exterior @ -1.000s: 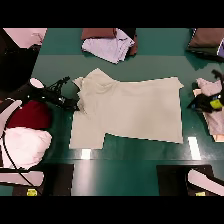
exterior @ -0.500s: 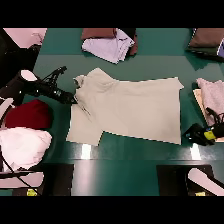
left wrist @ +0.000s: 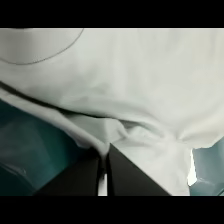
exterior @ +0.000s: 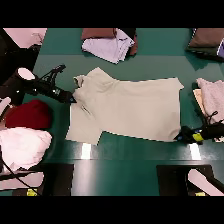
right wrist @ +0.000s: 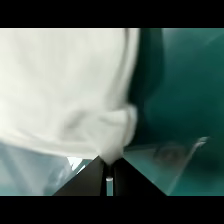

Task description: Fold the shirts.

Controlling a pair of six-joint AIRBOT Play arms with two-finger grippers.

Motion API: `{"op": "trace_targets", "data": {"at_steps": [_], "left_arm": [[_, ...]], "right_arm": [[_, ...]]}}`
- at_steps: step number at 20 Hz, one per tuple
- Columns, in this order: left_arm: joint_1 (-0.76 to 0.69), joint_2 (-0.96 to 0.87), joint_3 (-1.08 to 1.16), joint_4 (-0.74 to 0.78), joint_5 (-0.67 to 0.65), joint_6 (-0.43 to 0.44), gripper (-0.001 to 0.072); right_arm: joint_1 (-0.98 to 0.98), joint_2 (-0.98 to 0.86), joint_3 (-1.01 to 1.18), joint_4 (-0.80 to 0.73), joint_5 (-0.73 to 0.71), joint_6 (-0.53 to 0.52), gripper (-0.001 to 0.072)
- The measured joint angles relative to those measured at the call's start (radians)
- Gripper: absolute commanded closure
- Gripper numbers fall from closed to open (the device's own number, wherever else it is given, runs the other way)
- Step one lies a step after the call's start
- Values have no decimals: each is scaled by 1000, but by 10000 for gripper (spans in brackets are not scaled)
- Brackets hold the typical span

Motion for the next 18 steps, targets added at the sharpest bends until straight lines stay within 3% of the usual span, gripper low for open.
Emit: {"op": "trace_targets", "data": {"at_steps": [4, 9, 14, 18], "left_arm": [[21, 119, 143, 12, -42, -56, 675], [55, 322, 497, 10, -42, -117, 675], [63, 456, 883, 8, 40, -172, 675], [63, 523, 1047, -32, 95, -217, 676]], "right_arm": [[10, 121, 219, 58, 27, 32, 695], [15, 212, 738, 118, 32, 69, 695], [15, 179, 1303, 122, 48, 93, 695], [15, 132, 1601, 117, 77, 116, 695]]}}
